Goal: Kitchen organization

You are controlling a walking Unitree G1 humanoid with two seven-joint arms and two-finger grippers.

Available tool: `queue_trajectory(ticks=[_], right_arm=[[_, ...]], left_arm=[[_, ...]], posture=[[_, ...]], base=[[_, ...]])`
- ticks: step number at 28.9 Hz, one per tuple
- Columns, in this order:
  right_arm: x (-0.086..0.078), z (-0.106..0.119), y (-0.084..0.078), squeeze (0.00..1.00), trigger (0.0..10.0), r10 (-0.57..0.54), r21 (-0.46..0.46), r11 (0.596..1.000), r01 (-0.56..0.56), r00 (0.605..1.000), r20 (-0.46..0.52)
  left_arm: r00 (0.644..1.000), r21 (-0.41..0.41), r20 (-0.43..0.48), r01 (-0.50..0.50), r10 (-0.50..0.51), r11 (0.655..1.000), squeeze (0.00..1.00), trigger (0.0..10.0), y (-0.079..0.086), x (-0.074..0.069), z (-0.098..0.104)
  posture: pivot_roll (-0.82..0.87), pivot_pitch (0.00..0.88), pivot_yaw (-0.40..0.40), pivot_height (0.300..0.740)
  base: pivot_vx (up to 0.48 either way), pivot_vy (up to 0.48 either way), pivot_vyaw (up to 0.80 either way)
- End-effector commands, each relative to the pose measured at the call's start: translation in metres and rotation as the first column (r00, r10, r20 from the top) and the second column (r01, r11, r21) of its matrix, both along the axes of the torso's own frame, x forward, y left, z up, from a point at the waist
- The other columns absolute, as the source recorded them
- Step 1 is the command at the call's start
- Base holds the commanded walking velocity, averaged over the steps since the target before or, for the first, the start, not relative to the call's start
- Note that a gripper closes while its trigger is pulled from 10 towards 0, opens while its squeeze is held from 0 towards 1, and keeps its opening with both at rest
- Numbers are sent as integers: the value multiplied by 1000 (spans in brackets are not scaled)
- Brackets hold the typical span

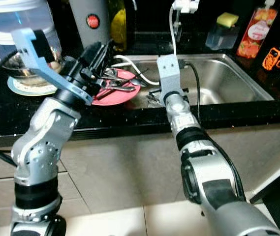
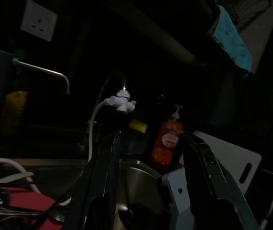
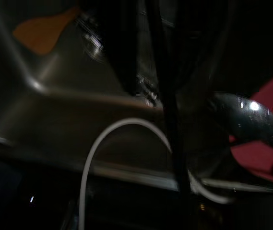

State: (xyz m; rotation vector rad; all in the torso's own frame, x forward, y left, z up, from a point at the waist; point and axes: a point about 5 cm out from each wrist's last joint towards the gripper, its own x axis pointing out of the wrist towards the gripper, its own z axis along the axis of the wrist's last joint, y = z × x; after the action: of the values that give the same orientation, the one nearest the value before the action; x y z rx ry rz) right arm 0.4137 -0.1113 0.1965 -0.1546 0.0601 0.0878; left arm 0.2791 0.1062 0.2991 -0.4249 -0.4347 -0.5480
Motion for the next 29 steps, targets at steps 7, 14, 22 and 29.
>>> queue_trajectory(ticks=[7,14,22,29], right_arm=[[5,45,-11,0,10000,-49,160,987,11,971,232],[0,67,-32,0,10000,-106,256,967,15,933,344],[-11,50,-46,0,10000,-116,251,968,24,927,356],[-19,37,-50,0,10000,-122,257,966,33,933,337]], left_arm=[[998,7,-44,-53,53,999,0,10000,5,4,-7],[971,164,-114,-189,209,968,0,10000,17,23,-18],[771,535,-314,-337,553,774,0,10000,58,52,-48],[558,769,-104,-480,823,422,0,10000,91,65,-26]], posture=[[214,0,-37,740],[198,0,-25,740],[184,0,-5,740],[186,0,2,740]], base=[[0,0,0],[0,0,0],[0,0,0],[0,0,0]])
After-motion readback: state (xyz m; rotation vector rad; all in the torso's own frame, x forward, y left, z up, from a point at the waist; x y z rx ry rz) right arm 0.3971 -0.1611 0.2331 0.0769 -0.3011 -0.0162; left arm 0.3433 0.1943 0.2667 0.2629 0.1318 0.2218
